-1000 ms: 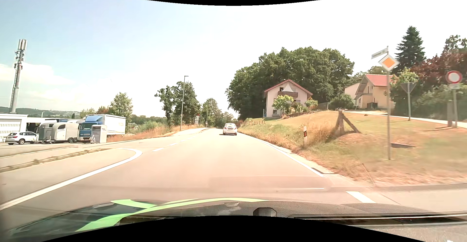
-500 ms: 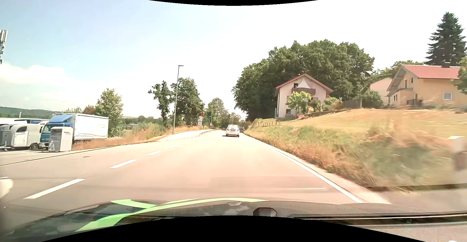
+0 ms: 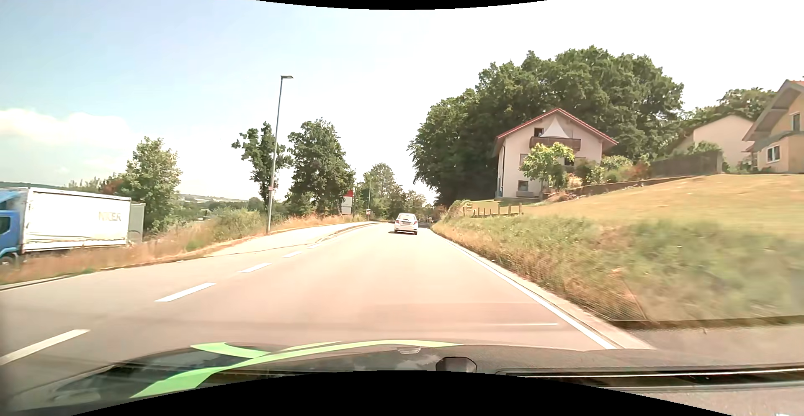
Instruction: Follow the waypoints while adhering to traffic rules and regulations
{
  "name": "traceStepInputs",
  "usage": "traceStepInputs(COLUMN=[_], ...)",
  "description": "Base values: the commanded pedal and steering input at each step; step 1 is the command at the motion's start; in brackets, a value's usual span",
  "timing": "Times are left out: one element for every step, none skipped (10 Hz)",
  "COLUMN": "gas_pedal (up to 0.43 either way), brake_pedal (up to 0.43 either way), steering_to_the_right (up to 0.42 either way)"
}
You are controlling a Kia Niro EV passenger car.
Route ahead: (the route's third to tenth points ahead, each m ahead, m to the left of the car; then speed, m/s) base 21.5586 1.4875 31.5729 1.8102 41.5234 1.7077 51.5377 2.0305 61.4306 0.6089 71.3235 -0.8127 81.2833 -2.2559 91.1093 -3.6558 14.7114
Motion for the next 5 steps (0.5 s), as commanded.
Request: traceStepInputs(gas_pedal=[0.248,0.248,0.248,0.260,0.268], brake_pedal=[0.000,0.000,0.000,0.000,0.000], steering_to_the_right=[-0.018,-0.018,-0.015,-0.011,-0.008])
